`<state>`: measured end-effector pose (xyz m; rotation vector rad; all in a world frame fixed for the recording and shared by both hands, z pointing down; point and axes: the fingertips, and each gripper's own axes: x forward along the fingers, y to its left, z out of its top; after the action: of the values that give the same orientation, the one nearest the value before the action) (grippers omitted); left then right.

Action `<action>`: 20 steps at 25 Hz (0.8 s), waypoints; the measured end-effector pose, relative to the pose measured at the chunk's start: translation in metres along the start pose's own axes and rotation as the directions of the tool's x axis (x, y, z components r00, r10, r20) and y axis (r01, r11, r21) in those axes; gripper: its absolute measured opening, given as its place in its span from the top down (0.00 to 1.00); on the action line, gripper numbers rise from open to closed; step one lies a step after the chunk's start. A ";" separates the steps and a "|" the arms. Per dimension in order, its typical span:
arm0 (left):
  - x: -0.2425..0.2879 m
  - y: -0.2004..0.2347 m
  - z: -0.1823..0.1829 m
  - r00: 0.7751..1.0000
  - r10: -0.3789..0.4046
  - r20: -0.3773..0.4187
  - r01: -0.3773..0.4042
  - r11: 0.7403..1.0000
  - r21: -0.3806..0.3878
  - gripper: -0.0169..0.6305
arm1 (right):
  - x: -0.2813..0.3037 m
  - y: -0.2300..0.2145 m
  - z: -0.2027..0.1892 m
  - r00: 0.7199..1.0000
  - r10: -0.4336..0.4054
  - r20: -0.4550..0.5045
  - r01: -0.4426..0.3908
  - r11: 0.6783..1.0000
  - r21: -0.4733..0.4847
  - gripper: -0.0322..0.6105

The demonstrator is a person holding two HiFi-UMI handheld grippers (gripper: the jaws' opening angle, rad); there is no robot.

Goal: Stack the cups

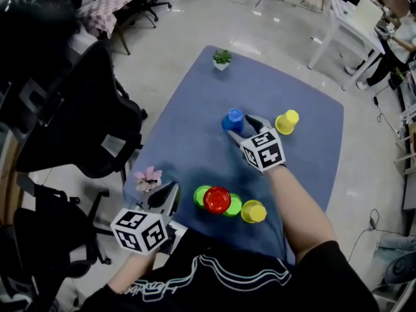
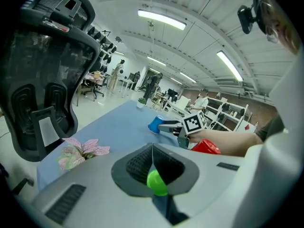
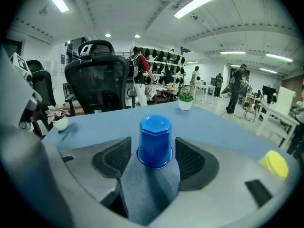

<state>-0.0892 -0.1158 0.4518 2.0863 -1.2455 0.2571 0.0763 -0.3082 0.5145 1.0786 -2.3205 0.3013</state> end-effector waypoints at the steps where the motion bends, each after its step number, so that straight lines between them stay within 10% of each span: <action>1: 0.000 0.001 -0.001 1.000 0.002 -0.003 -0.002 1.000 -0.002 0.93 | 0.002 -0.001 0.000 1.000 -0.002 0.003 0.002 1.000 0.007 0.48; 20: 0.004 0.012 0.004 1.000 0.029 -0.001 -0.029 0.999 0.013 0.93 | 0.018 -0.008 0.007 0.999 -0.033 0.038 0.032 0.999 0.028 0.54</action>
<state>-0.0980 -0.1252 0.4564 2.0806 -1.2774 0.2802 0.0705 -0.3273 0.5188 1.1434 -2.3368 0.3036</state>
